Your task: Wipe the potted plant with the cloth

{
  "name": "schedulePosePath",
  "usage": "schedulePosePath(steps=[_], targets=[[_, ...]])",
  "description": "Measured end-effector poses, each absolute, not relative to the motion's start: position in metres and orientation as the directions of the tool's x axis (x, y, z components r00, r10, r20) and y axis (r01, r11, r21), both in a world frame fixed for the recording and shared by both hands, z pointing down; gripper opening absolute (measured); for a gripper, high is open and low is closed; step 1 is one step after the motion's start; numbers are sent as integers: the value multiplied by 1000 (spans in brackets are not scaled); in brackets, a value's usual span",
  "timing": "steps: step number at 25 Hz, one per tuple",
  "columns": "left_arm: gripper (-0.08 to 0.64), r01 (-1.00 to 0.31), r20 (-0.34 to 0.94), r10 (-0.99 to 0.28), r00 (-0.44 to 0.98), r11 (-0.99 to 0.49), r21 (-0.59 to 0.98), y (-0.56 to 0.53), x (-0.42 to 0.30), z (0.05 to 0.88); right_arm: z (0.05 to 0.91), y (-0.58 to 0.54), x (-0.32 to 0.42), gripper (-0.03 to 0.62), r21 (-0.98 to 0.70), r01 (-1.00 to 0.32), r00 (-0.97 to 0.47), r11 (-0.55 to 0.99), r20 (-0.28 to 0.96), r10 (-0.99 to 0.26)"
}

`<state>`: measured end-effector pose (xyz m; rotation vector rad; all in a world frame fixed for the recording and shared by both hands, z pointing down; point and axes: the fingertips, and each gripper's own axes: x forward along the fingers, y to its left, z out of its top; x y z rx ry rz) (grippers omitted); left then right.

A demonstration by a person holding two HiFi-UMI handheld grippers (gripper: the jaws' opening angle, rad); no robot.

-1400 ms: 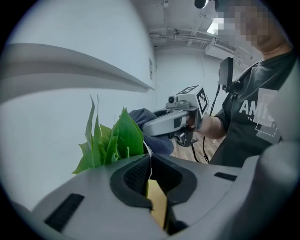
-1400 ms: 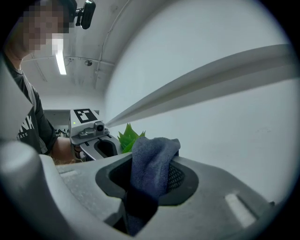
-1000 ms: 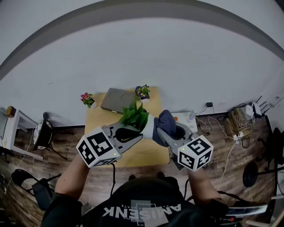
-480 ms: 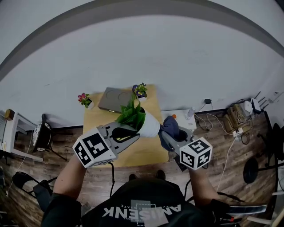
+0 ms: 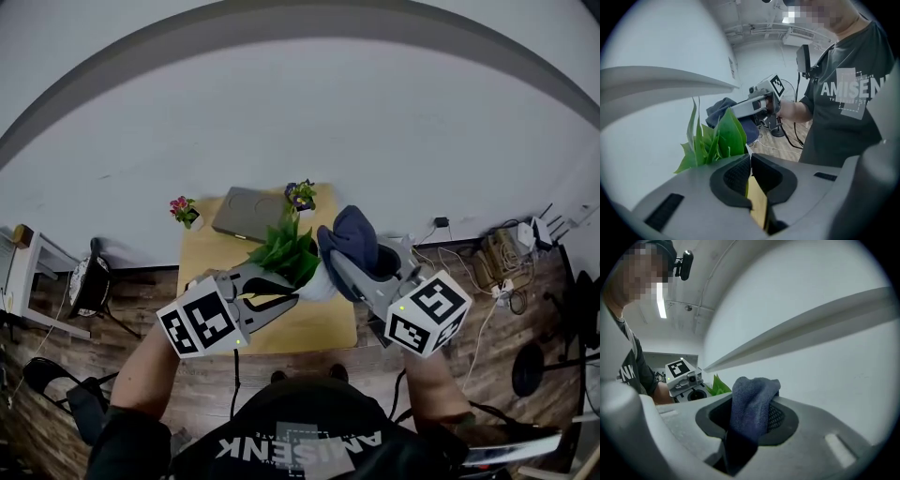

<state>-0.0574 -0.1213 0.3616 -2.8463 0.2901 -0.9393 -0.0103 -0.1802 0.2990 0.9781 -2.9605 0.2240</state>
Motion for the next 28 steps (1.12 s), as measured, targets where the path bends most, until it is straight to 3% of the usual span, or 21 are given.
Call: schedulePosePath(steps=[4, 15, 28], targets=[[9, -140, 558, -246, 793, -964, -225, -119, -54, 354, 297, -180, -27, 126, -123, -563, -826, 817, 64, -560], [11, -159, 561, -300, 772, -945, -286, -125, -62, 350, 350, -188, -3, 127, -253, -627, -777, 737, 131, -616], [9, -43, 603, -263, 753, -934, -353, -115, -56, 353, 399, -182, 28, 127, -324, -648, -761, 690, 225, -609]])
